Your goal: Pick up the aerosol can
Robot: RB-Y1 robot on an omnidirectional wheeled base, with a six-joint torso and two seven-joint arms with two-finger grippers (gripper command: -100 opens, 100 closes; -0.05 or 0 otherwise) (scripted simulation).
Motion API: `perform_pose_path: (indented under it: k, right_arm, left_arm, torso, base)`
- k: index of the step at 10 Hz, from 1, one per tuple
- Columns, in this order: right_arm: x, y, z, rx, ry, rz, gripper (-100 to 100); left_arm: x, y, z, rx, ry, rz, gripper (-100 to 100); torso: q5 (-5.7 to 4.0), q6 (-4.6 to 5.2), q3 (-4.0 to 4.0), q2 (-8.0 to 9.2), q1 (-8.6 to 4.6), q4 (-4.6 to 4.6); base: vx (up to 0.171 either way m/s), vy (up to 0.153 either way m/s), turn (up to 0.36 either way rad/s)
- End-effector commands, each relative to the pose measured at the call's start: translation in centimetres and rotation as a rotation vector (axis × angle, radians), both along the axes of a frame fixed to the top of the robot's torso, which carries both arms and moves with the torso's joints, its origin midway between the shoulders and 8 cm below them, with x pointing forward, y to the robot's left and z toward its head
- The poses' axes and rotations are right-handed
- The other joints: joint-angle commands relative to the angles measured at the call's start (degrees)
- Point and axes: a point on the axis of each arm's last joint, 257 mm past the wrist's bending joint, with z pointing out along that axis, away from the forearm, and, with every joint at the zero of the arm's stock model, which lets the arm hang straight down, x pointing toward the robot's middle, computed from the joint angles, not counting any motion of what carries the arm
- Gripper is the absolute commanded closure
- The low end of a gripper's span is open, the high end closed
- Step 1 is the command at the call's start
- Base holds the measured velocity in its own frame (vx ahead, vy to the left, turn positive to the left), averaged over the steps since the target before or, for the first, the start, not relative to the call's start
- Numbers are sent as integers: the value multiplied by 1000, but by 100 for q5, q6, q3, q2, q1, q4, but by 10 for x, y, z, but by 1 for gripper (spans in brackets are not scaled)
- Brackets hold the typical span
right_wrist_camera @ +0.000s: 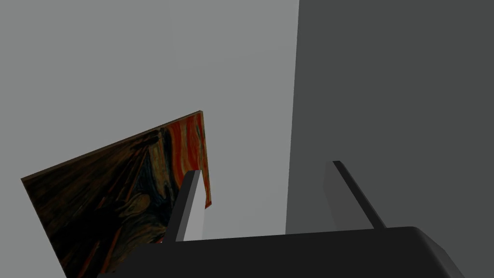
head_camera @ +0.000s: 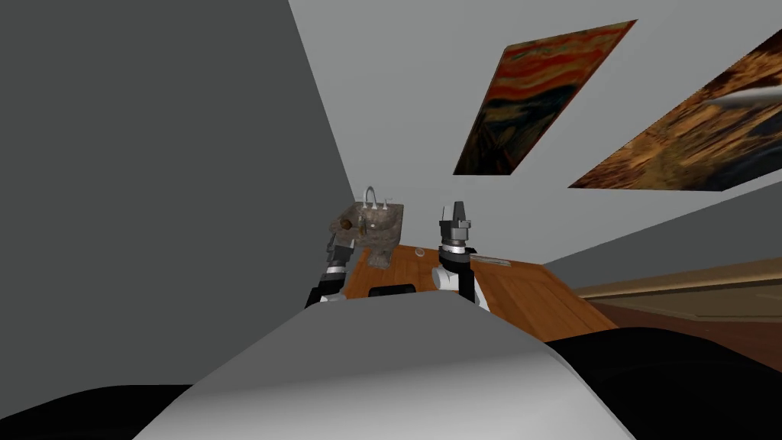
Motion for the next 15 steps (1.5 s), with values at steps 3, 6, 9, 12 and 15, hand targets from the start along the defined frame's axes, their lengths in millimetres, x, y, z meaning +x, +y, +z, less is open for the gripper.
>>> perform_pose_path:
  k: [3,6,9,12,15]
  right_arm:
    - [0,0,0,0,0,0,0]
    - [0,0,0,0,0,0,0]
    - [0,0,0,0,0,0,0]
    - [0,0,0,0,0,0,0]
    - [0,0,0,0,0,0,0]
  left_arm:
    - [0,12,-22,-156,80,-7,-100]
    - [-3,24,-36,-285,128,2,-100]
    - [-5,36,-44,-411,158,20,-100]
    - [-8,47,-49,-528,168,44,-100]
    - [-9,56,-51,-636,158,74,-100]
  torso:
    - [0,0,-6,-12,1,-2]
    - [1,1,-10,-18,6,-4]
    - [5,1,-10,-19,25,-4]
    - [7,1,-16,-29,34,-6]
    - [8,1,-17,-29,43,-6]
  base:
    - [69,-136,81]
    - [86,-124,60]
    - [86,-88,47]
    - [107,-63,29]
    - [111,-36,17]
